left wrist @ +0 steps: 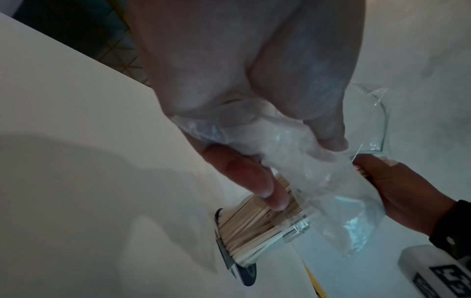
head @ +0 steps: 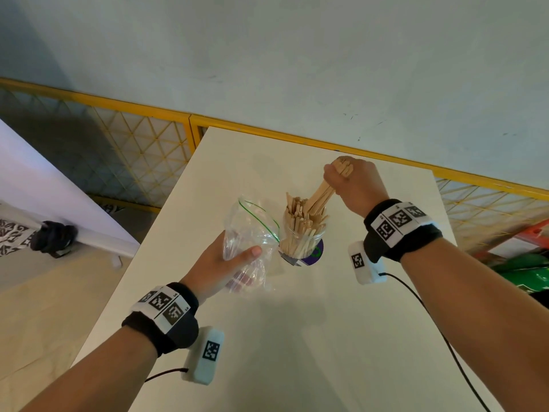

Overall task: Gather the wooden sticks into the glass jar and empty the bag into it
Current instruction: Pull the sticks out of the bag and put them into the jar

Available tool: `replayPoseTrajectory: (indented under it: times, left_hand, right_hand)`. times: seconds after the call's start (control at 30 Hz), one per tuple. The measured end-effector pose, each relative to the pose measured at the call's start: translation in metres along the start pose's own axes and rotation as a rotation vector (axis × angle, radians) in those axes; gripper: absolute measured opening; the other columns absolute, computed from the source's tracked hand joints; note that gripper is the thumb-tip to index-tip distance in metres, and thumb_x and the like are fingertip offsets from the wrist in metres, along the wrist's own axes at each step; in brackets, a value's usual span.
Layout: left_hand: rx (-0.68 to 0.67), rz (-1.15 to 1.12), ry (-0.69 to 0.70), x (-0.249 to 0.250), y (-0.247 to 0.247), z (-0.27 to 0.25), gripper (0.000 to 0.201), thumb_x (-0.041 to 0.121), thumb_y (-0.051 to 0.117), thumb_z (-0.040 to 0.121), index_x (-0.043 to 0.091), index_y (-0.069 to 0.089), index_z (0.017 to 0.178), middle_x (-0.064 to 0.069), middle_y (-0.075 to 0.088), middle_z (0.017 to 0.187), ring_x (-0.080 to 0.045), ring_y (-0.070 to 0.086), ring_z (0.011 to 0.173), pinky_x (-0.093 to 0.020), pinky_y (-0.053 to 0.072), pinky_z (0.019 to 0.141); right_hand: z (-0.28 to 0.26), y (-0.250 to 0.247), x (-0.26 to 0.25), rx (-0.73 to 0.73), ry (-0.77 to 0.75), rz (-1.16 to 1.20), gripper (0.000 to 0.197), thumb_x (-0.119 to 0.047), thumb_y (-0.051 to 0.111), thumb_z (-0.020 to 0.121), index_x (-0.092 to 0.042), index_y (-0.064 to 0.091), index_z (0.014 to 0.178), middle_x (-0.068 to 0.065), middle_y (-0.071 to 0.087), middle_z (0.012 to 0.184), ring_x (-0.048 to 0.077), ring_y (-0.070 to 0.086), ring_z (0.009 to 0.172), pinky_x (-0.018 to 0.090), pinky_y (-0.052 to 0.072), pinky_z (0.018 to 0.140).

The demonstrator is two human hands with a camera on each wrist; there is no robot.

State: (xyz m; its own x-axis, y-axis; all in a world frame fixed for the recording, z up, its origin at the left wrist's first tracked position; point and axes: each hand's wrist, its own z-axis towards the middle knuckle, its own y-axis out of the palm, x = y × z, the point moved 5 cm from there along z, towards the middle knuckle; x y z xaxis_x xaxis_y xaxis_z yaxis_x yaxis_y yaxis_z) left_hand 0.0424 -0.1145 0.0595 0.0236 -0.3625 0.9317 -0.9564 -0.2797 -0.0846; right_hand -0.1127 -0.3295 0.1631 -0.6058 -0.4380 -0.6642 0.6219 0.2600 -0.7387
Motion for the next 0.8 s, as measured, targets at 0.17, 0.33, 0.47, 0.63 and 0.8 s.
replayPoseTrajectory:
  times: [0.17,0.33,0.47,0.63,0.8]
  left_hand:
    - [0.003,-0.005,0.004,0.001,-0.001,0.000,0.060,0.055,0.075,0.070,0.027,0.054,0.119,-0.003,0.072,0.106,-0.022,0.076,0.070,-0.037,0.060,0.058]
    - [0.005,-0.005,-0.013,-0.001,-0.002,0.003,0.062,0.048,0.072,0.075,0.022,0.049,0.126,-0.003,0.070,0.107,-0.024,0.076,0.069,-0.033,0.059,0.056]
    - [-0.005,0.007,0.011,0.004,0.000,0.002,0.064,0.060,0.071,0.064,0.030,0.053,0.118,0.001,0.073,0.098,-0.024,0.075,0.067,-0.037,0.059,0.059]
    - [-0.015,0.011,0.017,0.006,0.000,0.003,0.063,0.065,0.066,0.065,0.033,0.053,0.118,-0.001,0.072,0.103,-0.026,0.076,0.072,-0.034,0.058,0.057]
    - [-0.013,0.005,0.017,0.004,0.000,0.003,0.054,0.063,0.067,0.067,0.037,0.054,0.113,-0.001,0.072,0.105,-0.024,0.076,0.075,-0.030,0.055,0.054]
  right_hand:
    - [0.004,-0.002,-0.014,-0.015,-0.102,-0.079,0.037,-0.031,0.052,0.090,0.000,0.051,0.070,0.008,0.050,0.062,0.020,0.043,0.055,0.033,0.037,0.056]
    - [0.000,0.011,-0.006,-0.157,-0.086,-0.291,0.040,-0.031,0.047,0.093,-0.008,0.041,0.061,0.005,0.043,0.058,0.020,0.039,0.053,0.032,0.033,0.055]
    - [-0.006,0.021,0.000,-0.093,-0.008,-0.174,0.042,-0.030,0.048,0.094,-0.014,0.037,0.057,0.000,0.041,0.053,0.016,0.037,0.049,0.030,0.029,0.050]
    - [-0.005,0.014,0.006,-0.038,0.010,-0.068,0.040,-0.032,0.050,0.093,-0.010,0.045,0.060,0.004,0.049,0.056,0.022,0.047,0.052,0.031,0.034,0.054]
    - [-0.017,0.030,0.020,-0.087,0.035,-0.144,0.036,-0.033,0.050,0.093,-0.026,0.039,0.060,-0.005,0.049,0.058,0.012,0.046,0.053,0.026,0.032,0.050]
